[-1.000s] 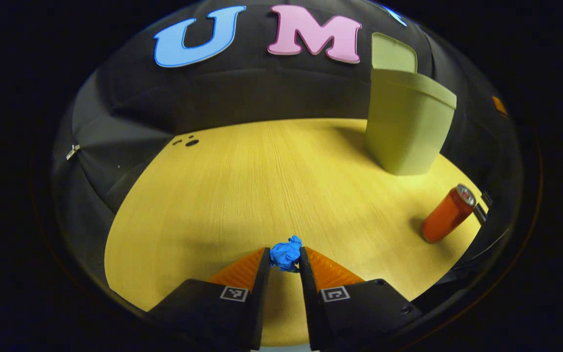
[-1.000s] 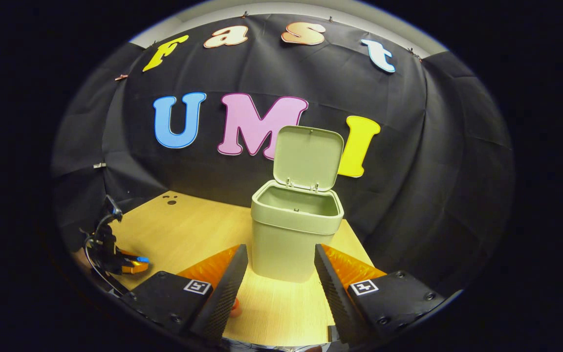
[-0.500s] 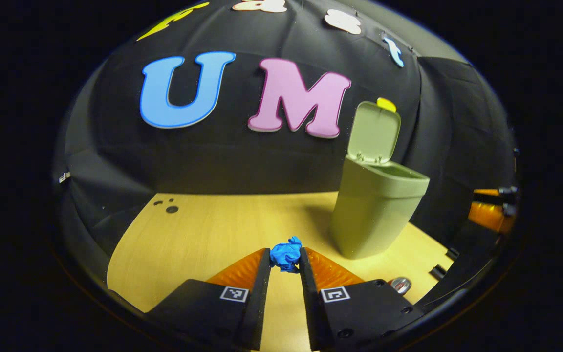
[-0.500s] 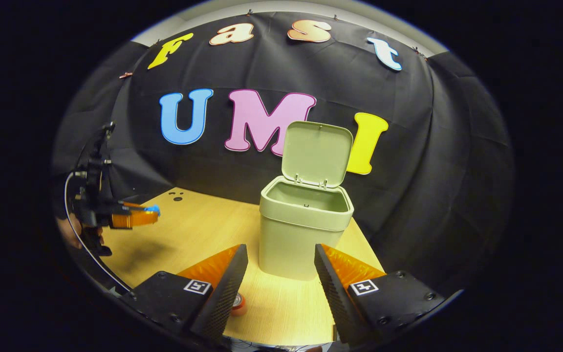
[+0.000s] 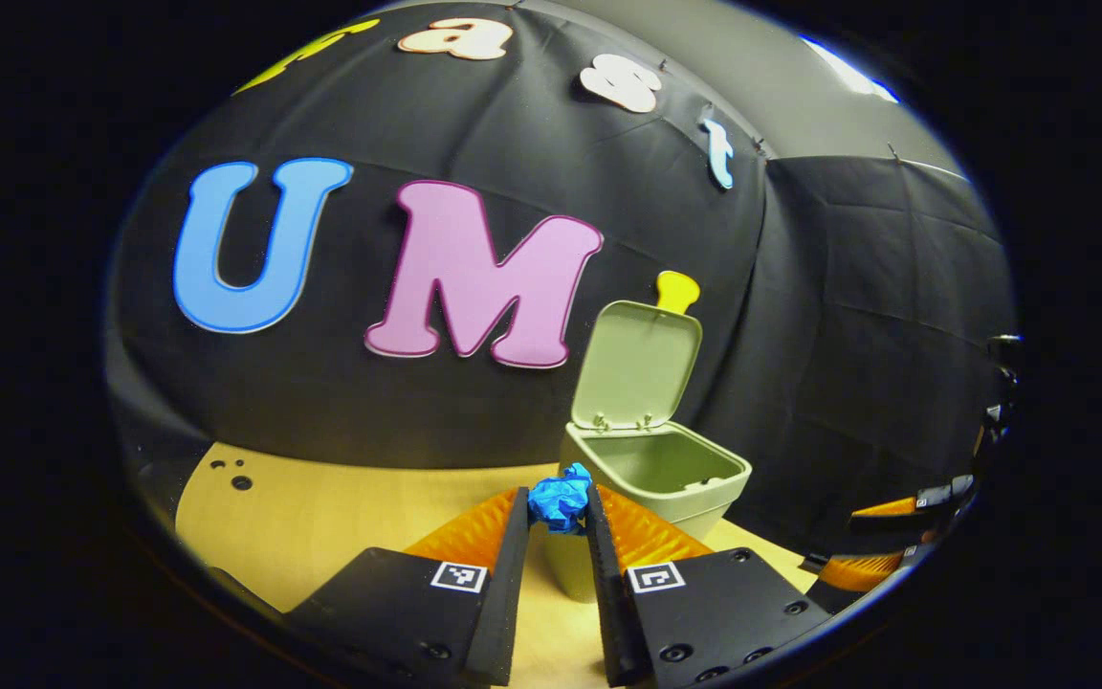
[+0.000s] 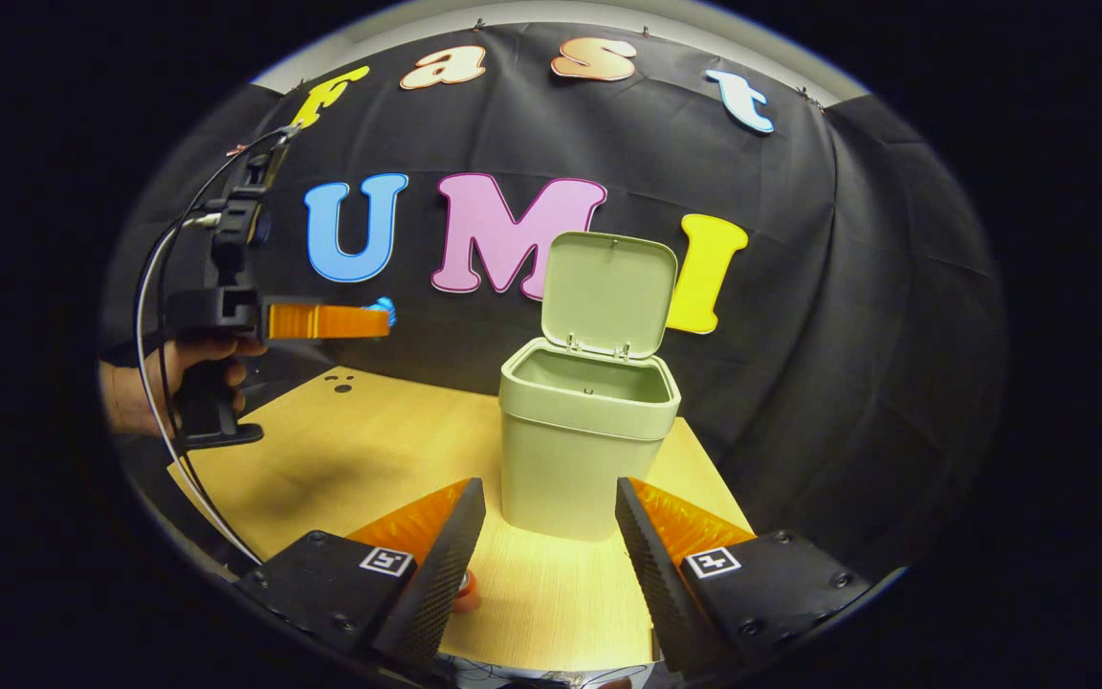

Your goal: Press the lid of the desktop garbage bin to open it, pick up the crumpled paper on the desktop and throw it into the bin, then pick up the pop can on the desktop and drop it into the bin, and finally close the garbage bin lid.

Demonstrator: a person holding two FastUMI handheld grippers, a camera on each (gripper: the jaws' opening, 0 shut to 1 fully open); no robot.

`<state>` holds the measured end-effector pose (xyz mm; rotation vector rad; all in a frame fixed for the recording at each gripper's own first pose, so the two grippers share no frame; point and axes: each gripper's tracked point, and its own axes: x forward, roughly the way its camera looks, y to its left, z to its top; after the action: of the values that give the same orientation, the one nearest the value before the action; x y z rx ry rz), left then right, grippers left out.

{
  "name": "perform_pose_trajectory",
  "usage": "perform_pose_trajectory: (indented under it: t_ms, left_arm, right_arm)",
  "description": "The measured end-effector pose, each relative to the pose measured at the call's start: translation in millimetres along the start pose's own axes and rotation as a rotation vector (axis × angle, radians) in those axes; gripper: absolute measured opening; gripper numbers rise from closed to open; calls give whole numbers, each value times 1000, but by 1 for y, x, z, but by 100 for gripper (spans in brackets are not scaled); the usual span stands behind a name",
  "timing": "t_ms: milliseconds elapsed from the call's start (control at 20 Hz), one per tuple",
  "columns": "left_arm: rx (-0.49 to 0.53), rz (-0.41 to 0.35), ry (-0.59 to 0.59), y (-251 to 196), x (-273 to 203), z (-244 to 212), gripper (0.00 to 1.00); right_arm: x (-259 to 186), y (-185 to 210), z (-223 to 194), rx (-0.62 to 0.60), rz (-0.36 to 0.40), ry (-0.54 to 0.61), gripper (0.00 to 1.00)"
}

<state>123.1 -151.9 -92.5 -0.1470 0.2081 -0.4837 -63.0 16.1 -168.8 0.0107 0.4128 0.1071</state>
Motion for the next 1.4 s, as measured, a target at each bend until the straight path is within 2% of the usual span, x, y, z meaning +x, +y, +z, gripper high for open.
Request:
perform_pose_trajectory:
  t_ms: [250,300,450,550,700,750,900,1150,1400]
  left_arm:
    - [64,-107,-1,-43,47,12,39]
    - [79,-126,1,-51,56,13,35]
    - [112,-179,22,-72,82,7,35]
    - [129,-193,35,-80,98,1,36]
    - [153,-200,59,-86,121,-10,43]
    - [157,-200,66,-87,128,-14,40]
    - [162,-201,87,-86,149,-22,39]
    - [165,-190,127,-81,176,-36,39]
    - [198,-223,112,-91,188,-31,42]
  right_arm:
    - [-5,-21,-4,24,-47,4,87]
    - [-5,-25,-5,32,-58,7,87]
    - [-7,-40,-8,39,-91,16,87]
    - [-8,-49,-8,52,-112,17,87]
    - [-9,-61,-14,71,-144,34,87]
    - [-10,-63,-16,74,-152,41,88]
    - [-14,-72,-19,74,-185,59,87]
    - [-19,-78,-20,64,-222,75,88]
    - [-19,-87,-25,84,-258,88,87]
